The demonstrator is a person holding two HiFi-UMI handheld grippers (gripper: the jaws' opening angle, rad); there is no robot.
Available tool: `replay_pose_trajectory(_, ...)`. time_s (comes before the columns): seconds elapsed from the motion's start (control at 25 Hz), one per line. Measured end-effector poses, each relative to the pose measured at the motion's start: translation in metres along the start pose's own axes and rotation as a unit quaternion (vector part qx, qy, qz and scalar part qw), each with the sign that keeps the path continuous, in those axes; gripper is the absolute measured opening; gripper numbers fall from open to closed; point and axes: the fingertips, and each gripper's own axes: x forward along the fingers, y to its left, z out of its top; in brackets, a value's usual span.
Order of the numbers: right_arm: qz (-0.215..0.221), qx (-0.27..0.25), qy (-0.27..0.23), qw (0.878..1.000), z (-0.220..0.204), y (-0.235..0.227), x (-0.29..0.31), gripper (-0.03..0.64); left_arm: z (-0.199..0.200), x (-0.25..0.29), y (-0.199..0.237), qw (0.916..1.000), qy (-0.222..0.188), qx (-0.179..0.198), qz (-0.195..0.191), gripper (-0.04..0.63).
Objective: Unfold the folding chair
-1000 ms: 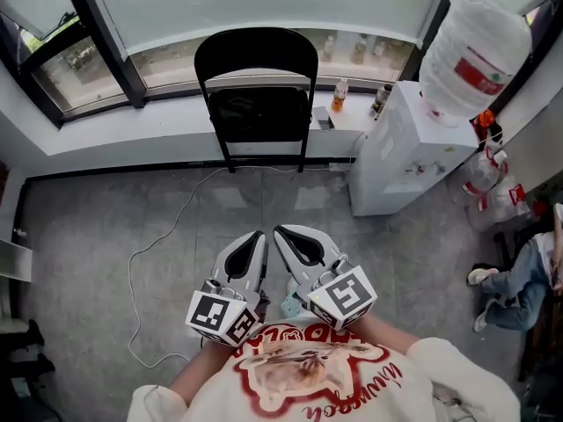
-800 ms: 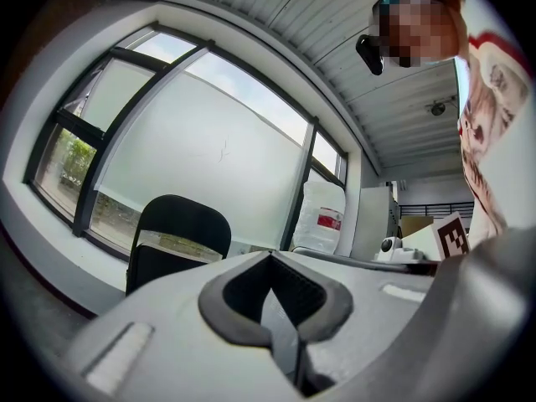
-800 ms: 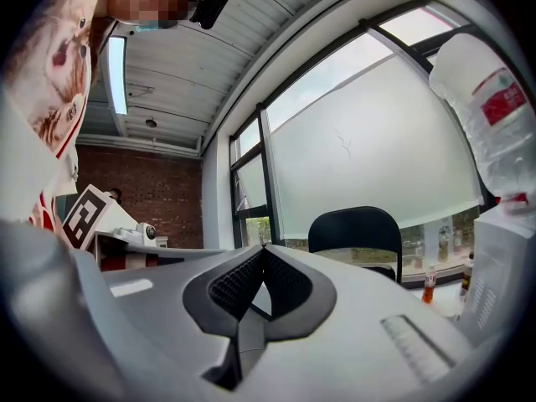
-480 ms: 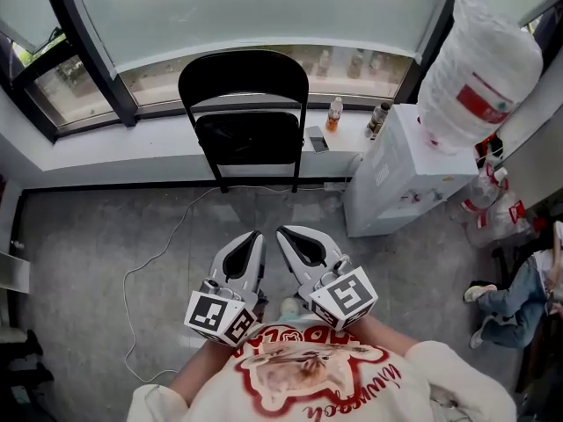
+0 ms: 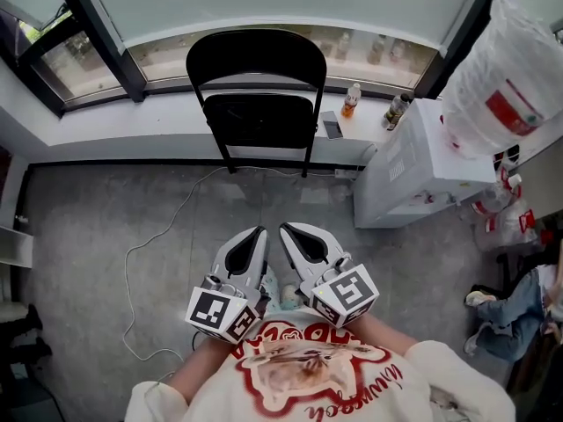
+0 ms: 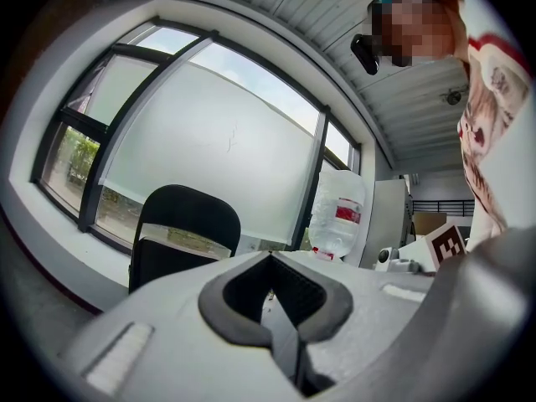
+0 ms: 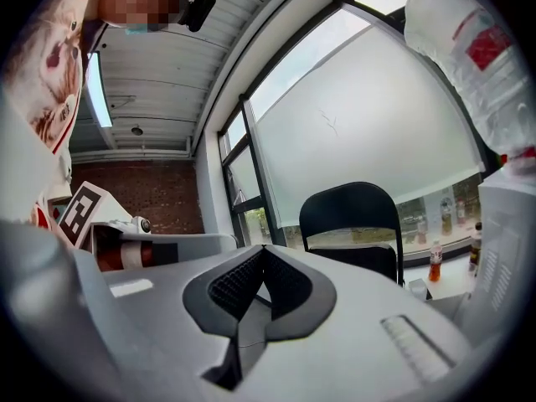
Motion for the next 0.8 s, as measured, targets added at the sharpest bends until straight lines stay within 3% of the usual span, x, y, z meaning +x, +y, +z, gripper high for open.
replay_pose_trajectory(0.2,-0.005,-0.007,-0.001,1.000,0.000,-0.009,0.005,0.023,0.000,0.013,0.010,1.0000,0.005,-0.002,-0.006,0.000)
replay_pose_trajectory(0.52,-0.052,-0.007,-0.009,0.999,0.015,-0.060,0.026,0.023,0.014,0.068,0.025,0.9990,0.001,0.003,-0.044,0.000)
replay_pose_trajectory(0.8,-0.068,-0.017,-0.006,0.998,0.022,-0.103,0.081,0.023,0.025,0.126,0.069,0.9976,0.002,0.002,-0.069,0.000)
